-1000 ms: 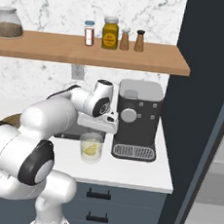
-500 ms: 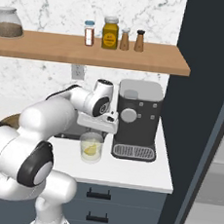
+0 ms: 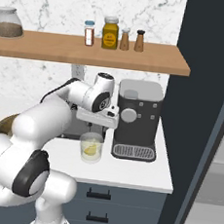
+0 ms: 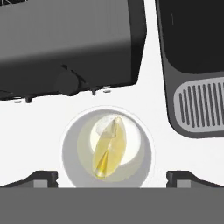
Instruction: Grab a lemon wedge from the fridge and one ice cube from the ice bowl, and put them in the glass of lemonade.
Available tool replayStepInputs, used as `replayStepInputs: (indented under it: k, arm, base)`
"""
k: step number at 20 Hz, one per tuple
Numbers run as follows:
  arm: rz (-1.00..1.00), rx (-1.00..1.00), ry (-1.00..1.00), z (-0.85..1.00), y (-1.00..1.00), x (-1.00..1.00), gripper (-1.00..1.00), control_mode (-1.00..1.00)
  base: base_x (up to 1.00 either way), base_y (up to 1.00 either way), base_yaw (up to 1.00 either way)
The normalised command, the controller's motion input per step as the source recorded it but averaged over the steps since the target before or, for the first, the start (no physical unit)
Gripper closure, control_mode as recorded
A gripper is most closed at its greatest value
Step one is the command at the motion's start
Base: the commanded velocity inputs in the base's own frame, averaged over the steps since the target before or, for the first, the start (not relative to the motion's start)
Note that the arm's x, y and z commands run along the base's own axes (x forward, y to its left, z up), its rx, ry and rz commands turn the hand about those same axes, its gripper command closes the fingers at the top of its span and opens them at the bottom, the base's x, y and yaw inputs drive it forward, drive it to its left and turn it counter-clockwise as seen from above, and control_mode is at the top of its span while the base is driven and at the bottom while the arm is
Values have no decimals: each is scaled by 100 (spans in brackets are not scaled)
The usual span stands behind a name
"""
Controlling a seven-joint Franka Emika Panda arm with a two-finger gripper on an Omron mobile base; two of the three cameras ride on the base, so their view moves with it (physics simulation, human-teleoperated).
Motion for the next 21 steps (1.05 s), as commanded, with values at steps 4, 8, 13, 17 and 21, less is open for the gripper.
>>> replayStepInputs:
  k: [4,8,13,17,21]
  arm:
    - [0,3,-10,15,0,-27,-100,-100]
    - [0,0,-6,9,0,-9,-100,-100]
    - [1,3,0,30,1,-31,-100,-100]
    - [1,2,6,47,22,-52,-100,-100]
    - [0,6,5,61,8,-66,-100,-100]
  base:
    - [0,0,0]
    - [0,0,0]
    - [0,0,0]
    - [0,0,0]
    - [0,0,0]
